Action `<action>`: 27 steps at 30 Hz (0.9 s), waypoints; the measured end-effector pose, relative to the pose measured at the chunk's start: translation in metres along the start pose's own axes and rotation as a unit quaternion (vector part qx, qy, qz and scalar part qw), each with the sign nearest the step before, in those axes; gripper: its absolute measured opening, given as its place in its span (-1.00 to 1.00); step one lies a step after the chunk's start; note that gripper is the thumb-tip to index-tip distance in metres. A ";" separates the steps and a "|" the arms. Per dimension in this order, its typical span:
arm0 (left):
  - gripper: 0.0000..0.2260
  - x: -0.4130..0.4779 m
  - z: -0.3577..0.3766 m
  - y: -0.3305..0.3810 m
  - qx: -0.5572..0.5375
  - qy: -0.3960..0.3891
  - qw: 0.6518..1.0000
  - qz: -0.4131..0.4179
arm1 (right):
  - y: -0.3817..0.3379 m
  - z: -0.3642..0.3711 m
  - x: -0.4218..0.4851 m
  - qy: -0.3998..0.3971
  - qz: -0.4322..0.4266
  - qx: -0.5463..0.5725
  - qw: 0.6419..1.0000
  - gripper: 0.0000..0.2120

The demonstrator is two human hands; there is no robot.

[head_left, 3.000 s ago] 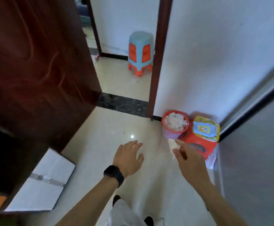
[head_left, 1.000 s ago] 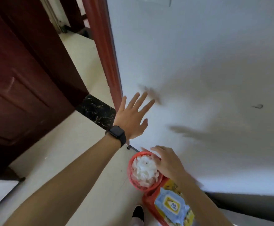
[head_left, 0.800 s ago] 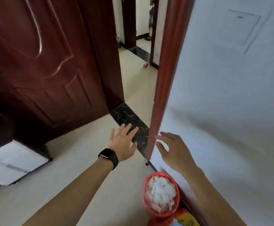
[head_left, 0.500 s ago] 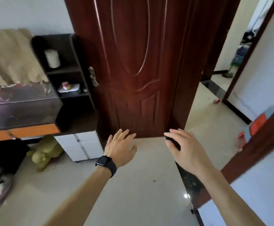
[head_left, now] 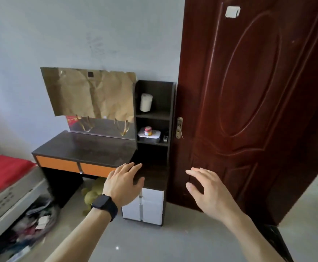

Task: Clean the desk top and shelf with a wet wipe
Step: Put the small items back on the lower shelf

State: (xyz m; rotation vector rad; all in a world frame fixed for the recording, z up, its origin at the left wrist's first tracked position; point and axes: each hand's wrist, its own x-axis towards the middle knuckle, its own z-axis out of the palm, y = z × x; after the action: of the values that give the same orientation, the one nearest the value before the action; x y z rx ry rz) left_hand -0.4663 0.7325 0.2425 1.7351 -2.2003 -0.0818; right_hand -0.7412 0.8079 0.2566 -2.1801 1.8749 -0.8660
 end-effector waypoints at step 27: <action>-0.62 0.338 0.086 -0.220 -0.001 -0.077 0.989 -0.127 | 0.057 0.241 0.384 -0.125 0.052 0.091 0.987 -0.65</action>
State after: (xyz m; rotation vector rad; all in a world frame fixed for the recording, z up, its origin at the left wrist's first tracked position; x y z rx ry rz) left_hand -0.3536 0.3405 0.1825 2.0617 -2.0668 -0.2891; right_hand -0.6469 0.3715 0.1582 -1.9617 1.7005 -0.6793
